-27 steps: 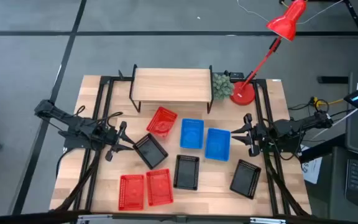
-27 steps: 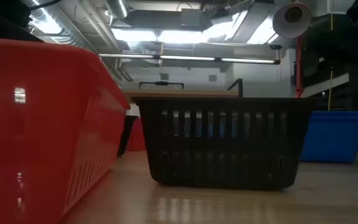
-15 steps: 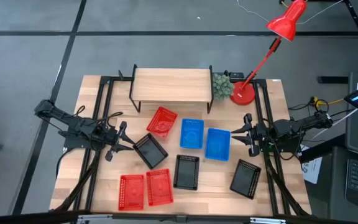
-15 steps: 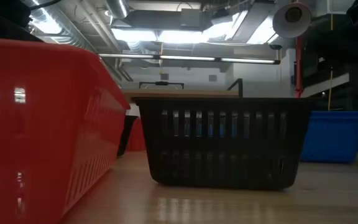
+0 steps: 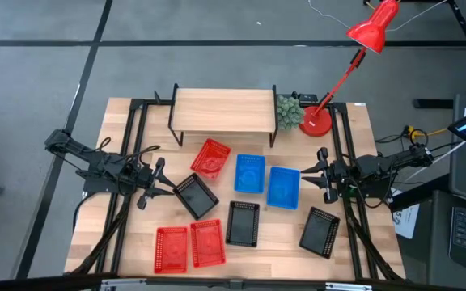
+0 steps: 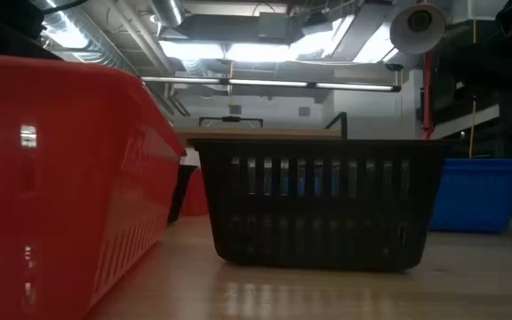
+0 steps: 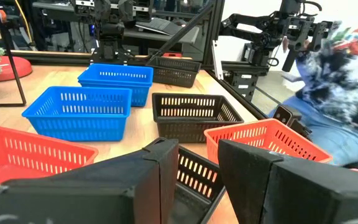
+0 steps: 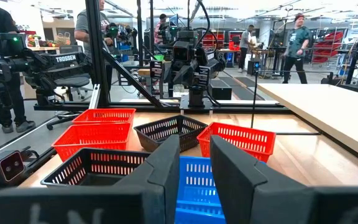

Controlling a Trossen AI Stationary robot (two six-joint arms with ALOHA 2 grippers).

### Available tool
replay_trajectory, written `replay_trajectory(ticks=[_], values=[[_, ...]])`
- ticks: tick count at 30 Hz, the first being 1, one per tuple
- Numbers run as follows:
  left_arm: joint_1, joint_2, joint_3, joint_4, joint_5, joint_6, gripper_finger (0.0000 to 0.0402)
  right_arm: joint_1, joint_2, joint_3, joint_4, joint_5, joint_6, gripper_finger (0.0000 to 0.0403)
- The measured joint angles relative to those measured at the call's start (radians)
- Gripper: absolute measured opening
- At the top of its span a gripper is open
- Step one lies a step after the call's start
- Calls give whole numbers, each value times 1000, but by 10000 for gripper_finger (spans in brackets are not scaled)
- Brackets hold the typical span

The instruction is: Stack baskets on shelf by color

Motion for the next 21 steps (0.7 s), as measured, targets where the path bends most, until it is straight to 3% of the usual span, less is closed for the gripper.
replay_trajectory(ticks=[9, 15, 21], values=[[0, 0, 0, 13, -14, 22, 106, 0, 0, 0, 0, 0, 0, 92], [0, 0, 0, 239, -25, 36, 106, 0, 0, 0, 16, -1, 7, 92], [0, 0, 0, 456, -48, 33, 106, 0, 0, 0, 121, -10, 181, 92]])
